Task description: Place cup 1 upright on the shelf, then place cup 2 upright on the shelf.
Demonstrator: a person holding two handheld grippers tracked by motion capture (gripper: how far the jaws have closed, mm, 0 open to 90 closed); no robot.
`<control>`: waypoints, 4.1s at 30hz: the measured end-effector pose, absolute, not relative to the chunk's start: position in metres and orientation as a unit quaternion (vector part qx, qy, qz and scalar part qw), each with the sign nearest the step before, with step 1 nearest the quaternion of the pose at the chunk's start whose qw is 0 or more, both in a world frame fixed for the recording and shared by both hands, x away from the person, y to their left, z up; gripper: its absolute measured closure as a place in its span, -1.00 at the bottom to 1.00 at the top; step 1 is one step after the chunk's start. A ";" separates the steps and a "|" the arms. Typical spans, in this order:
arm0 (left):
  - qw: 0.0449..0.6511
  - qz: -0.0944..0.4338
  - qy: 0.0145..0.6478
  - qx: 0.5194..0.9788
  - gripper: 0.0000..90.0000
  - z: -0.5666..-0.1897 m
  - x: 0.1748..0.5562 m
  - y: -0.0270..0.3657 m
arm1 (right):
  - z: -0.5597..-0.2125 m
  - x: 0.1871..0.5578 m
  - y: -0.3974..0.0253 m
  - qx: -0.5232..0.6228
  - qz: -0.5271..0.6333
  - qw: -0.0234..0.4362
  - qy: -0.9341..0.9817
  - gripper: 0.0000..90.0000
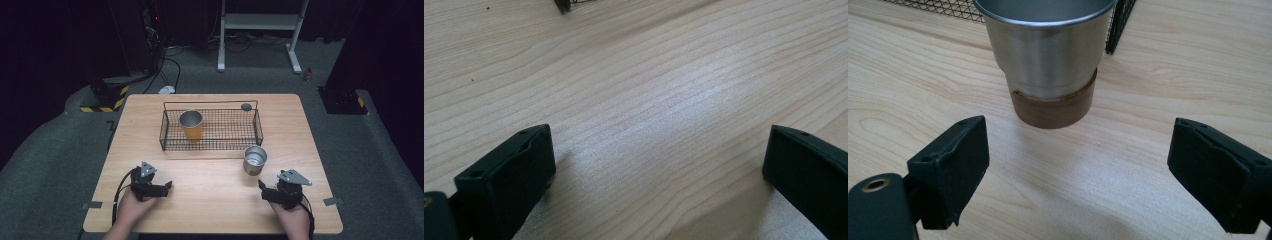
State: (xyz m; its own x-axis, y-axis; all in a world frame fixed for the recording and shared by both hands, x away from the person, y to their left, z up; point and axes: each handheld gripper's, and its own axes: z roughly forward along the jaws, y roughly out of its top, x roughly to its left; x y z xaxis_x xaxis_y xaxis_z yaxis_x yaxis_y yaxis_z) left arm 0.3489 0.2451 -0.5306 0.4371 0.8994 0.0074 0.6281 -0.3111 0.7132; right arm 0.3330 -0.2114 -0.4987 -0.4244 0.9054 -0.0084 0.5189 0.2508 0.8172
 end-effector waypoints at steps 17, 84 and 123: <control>0.325 0.208 0.492 0.780 -1.00 -0.531 0.349 0.246 | -0.496 0.342 -0.200 0.463 0.394 0.249 0.754 -0.78; 0.324 0.212 0.496 0.777 -0.98 -0.531 0.349 0.246 | -0.496 0.387 -0.172 0.439 0.427 0.263 0.746 -0.59; 0.324 0.211 0.495 0.778 -0.96 -0.531 0.349 0.246 | -0.477 0.375 -0.164 0.442 0.445 0.267 0.731 -0.59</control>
State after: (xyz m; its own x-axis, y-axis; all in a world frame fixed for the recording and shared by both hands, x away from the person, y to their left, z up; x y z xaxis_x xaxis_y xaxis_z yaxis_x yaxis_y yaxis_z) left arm 0.3489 0.2461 -0.5305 0.4212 0.9069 0.0081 0.6337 -0.3007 0.7127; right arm 0.3747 -0.1637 -0.4769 -0.4656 0.8850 0.0020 0.4092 0.2132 0.8872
